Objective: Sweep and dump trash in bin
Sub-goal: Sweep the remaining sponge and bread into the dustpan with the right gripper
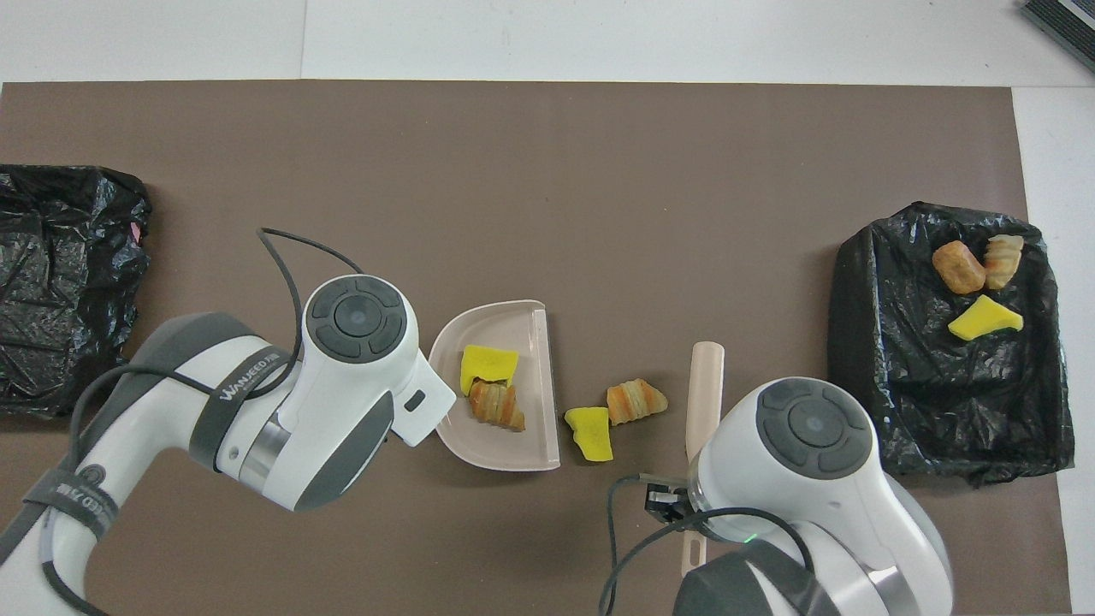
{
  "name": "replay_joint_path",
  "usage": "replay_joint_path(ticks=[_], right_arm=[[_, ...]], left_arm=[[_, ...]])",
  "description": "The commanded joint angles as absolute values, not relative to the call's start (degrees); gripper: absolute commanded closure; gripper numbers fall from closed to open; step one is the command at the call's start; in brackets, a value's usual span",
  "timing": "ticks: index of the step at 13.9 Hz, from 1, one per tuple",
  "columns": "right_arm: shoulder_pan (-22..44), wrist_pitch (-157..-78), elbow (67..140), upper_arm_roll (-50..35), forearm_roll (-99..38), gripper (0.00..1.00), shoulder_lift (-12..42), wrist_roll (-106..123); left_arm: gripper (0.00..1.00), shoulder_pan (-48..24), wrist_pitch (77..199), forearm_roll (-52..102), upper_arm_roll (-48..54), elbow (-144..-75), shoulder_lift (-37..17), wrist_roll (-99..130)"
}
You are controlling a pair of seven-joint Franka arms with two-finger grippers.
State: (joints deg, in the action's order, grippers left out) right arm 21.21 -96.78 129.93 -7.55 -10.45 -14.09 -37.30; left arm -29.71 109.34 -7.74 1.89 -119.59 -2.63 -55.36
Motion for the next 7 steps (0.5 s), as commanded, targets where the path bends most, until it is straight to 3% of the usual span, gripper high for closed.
replay_joint_path(ticks=[1,7], right_arm=[[21.18,-98.35,134.64,-7.73,-8.96,1.0,-17.31,-32.27],[20.3,-102.55,140.26,-7.65,-8.96,1.0,-19.51,-23.12]], left_arm=[[1.0,-31.11,115.03,-8.61,1.23,-130.67,5.0,-54.32],[1.0,-33.05,120.4,-8.7,1.41,-134.83,5.19,-46.58]])
